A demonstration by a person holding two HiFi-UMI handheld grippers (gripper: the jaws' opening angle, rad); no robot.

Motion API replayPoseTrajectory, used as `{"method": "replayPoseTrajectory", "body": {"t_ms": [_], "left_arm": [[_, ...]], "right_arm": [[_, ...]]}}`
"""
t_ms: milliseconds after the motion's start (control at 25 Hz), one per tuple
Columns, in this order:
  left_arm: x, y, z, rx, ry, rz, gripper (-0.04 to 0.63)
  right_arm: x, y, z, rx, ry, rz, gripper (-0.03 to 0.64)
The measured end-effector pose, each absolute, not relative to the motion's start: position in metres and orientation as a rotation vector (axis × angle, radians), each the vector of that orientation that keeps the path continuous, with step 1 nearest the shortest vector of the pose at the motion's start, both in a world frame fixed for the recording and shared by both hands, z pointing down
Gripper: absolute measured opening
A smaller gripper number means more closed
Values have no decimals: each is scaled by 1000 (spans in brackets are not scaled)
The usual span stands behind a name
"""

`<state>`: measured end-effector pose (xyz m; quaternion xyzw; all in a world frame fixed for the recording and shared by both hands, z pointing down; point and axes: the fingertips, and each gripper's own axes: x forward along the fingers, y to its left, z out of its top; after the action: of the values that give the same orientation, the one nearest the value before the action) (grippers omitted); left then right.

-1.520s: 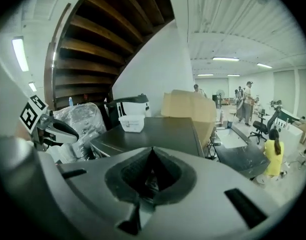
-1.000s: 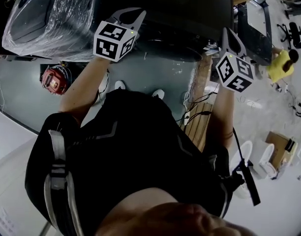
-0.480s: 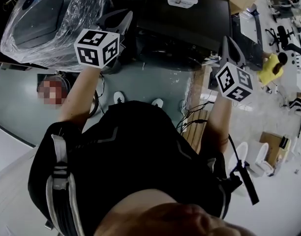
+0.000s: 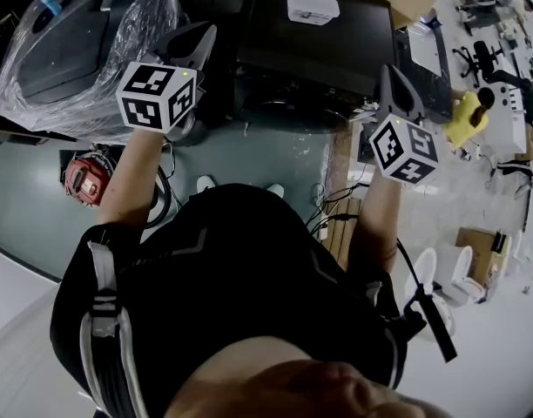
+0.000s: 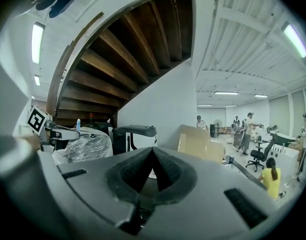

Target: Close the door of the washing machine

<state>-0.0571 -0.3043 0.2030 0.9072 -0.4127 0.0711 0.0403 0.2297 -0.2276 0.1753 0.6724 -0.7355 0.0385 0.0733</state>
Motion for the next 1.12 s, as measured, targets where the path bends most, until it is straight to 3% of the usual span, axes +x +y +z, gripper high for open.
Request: {"method": "replayPoseTrajectory", "body": {"t_ms": [1120], "left_arm": [[-49,-307,191,2790,-1336,226,3]], "right_arm": [[231,-237,168,2023,-2195,77,3]]}}
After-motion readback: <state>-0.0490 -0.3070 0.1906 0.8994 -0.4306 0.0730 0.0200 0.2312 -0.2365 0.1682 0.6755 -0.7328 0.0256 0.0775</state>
